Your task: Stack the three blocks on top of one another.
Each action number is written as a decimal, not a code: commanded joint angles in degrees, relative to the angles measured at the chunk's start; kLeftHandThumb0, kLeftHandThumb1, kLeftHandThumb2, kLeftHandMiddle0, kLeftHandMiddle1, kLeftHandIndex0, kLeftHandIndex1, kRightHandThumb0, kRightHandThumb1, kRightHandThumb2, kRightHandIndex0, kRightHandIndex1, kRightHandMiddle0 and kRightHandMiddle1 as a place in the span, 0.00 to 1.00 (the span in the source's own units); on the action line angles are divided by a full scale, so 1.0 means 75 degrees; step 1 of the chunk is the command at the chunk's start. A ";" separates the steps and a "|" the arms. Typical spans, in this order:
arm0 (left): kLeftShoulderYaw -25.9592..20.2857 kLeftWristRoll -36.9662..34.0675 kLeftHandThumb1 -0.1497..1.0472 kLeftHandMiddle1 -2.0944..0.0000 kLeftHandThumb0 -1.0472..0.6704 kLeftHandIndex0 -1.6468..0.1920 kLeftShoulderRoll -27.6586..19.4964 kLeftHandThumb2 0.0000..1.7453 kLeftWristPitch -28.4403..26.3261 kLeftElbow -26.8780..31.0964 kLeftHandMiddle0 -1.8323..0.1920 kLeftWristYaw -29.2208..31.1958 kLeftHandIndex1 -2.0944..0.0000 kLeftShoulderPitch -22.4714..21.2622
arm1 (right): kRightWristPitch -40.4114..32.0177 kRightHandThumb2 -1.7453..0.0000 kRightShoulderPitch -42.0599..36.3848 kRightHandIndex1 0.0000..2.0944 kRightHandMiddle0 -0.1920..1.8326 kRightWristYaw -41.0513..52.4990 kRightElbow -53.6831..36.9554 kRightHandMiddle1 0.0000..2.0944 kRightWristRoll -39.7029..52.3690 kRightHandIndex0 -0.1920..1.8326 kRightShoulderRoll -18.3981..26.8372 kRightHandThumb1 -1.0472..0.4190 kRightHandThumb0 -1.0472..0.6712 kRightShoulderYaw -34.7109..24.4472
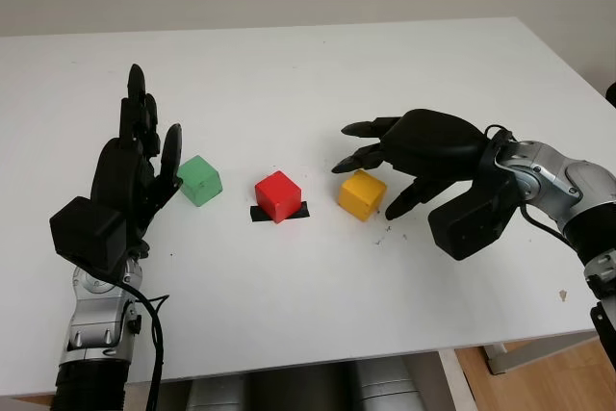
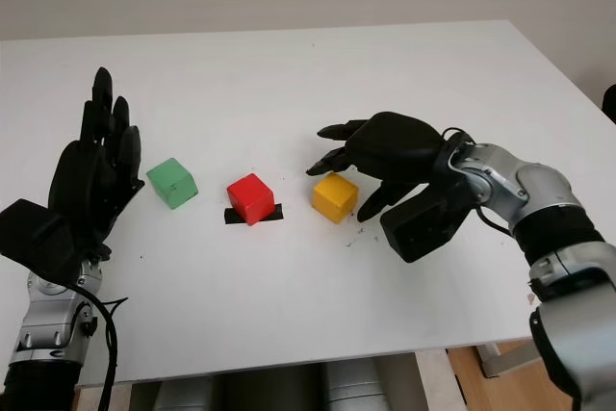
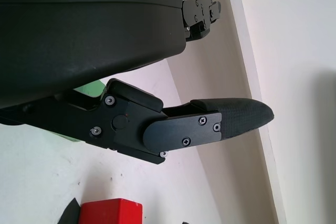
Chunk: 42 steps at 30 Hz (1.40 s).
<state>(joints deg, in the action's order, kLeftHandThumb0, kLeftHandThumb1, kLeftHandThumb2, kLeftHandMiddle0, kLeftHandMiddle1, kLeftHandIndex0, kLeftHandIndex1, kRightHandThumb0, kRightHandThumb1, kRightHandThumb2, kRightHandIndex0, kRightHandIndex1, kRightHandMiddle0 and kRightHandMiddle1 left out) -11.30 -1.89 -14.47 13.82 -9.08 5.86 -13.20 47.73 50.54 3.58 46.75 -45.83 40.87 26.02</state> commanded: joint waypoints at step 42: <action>0.0070 0.0046 1.00 0.98 0.14 0.98 -0.0115 0.31 -0.0297 0.0155 0.99 0.0107 0.98 0.0189 | -0.2016 0.97 -0.0188 0.01 0.28 0.2992 0.0492 0.70 0.4268 0.26 -0.1302 0.05 0.31 -0.1768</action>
<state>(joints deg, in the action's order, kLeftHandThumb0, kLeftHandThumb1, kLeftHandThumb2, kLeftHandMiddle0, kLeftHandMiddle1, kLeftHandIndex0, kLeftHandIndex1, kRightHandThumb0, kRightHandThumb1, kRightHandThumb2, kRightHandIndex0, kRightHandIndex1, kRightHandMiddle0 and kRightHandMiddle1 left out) -10.79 -1.38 -14.65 11.81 -9.03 6.35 -12.44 33.57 48.93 25.61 52.26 -14.87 31.49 13.98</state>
